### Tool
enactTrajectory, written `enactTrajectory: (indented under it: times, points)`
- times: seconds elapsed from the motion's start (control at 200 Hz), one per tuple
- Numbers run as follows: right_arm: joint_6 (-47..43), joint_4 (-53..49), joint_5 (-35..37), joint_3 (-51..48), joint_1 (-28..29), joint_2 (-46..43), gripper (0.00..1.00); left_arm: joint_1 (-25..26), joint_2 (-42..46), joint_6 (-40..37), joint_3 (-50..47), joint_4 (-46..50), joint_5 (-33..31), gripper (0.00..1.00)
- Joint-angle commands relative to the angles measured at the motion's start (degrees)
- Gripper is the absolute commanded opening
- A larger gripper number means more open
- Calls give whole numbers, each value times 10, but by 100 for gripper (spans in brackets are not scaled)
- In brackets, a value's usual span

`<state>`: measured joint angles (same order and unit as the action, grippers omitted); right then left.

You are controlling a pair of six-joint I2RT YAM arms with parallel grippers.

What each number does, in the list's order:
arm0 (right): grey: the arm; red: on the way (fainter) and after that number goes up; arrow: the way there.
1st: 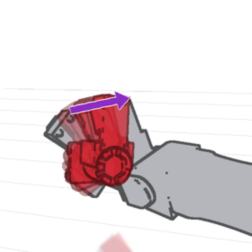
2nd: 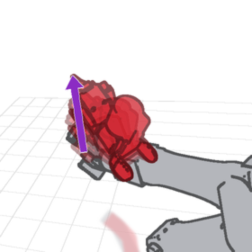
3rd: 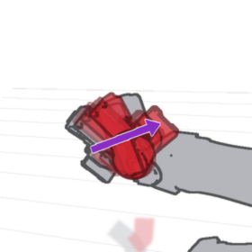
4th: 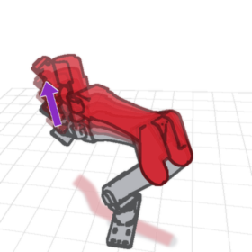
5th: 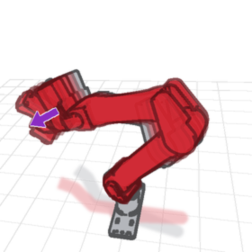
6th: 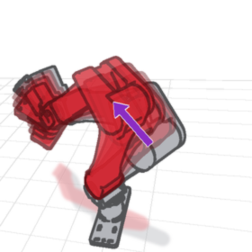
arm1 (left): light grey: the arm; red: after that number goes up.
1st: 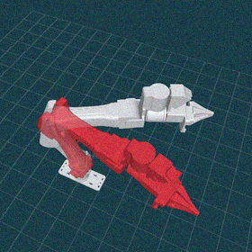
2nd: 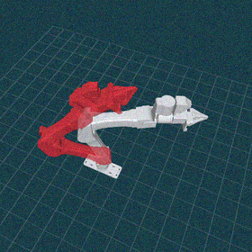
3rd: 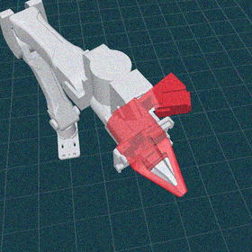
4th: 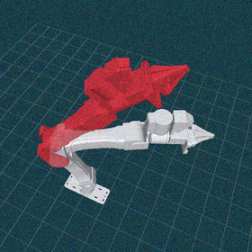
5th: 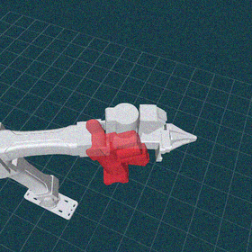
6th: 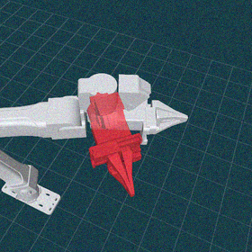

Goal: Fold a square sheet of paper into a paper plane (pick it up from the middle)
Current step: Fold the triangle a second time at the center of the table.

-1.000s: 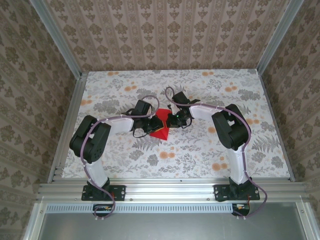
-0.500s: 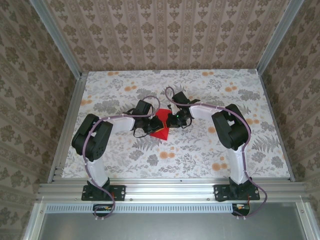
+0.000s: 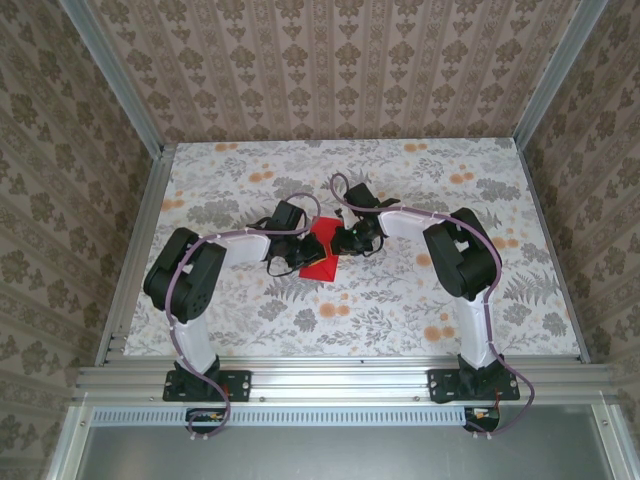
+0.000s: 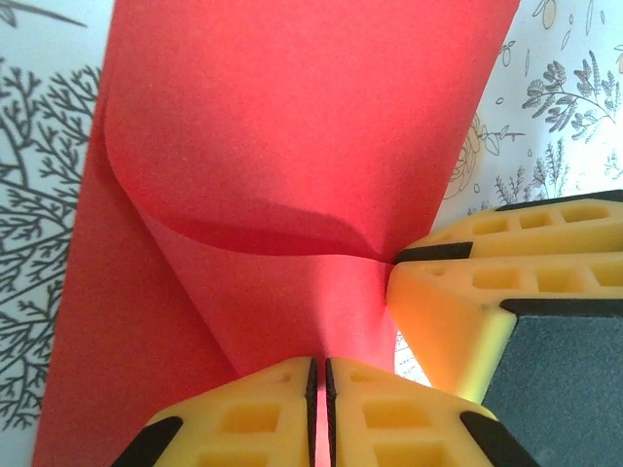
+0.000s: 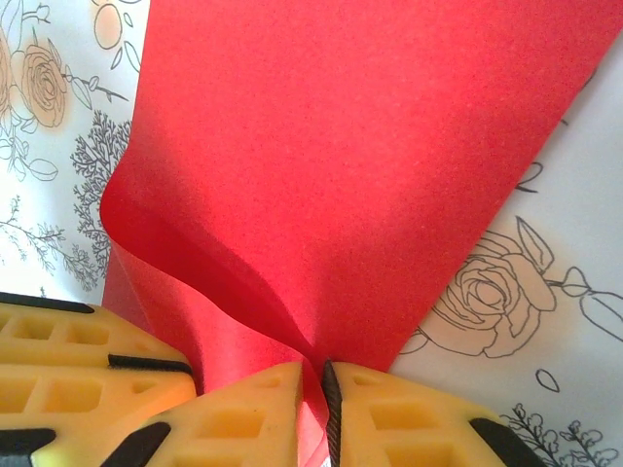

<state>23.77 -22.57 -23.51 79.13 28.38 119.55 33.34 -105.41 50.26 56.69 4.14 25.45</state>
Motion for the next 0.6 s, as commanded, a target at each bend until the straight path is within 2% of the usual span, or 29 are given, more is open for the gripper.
enactTrajectory:
  times: [0.0, 0.18, 0.595]
  points:
    - [2, -33, 41, 1, -4, 22, 16, 3, -12, -12, 11, 14, -6, 14]
    - [2, -32, 42, -1, -4, 21, 10, 5, -14, -10, 12, 5, 4, 14]
    - [17, -41, 51, 5, -5, 32, 4, 7, -15, -6, 11, -20, 23, 15]
